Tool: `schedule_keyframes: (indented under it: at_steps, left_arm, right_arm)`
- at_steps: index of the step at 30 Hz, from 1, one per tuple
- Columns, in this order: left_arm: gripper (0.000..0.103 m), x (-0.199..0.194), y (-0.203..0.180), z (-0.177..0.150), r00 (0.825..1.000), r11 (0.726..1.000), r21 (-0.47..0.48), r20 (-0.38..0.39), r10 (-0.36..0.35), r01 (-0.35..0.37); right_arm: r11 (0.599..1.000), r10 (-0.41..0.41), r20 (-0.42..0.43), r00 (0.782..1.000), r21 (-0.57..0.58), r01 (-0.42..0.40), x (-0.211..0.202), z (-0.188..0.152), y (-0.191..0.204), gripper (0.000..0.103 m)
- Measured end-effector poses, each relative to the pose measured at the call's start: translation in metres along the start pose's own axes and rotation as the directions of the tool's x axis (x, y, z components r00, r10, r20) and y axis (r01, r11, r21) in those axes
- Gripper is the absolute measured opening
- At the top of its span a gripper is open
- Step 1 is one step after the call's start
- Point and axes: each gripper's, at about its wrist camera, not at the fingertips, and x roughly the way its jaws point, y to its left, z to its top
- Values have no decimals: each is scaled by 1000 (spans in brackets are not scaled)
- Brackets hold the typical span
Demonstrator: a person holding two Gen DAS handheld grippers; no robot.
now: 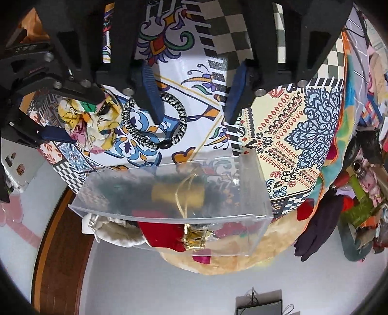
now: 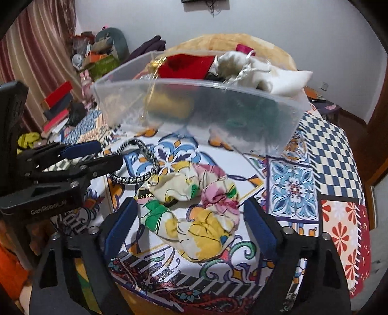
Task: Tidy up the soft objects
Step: 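Grasp the beaded bracelet with the left tool while the right tool grasps the floral scrunchie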
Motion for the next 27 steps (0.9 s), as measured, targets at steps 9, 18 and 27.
schedule_keyframes:
  at_steps: [9, 18, 27]
  left_arm:
    - [7, 0, -9, -3, 1000, 1000, 31, 22, -2, 1]
    - [5, -16, -2, -2, 998, 999, 1, 55, -40, 40]
    - [5, -51, 5, 19, 985, 998, -13, 159, -62, 65]
  right_arm:
    - [1000, -11, 34, 999, -7, 11, 1, 0, 5, 33]
    - [1000, -11, 84, 996, 18, 10, -18, 1, -6, 17]
    - [999, -36, 197, 980, 25, 31, -52, 13, -7, 17]
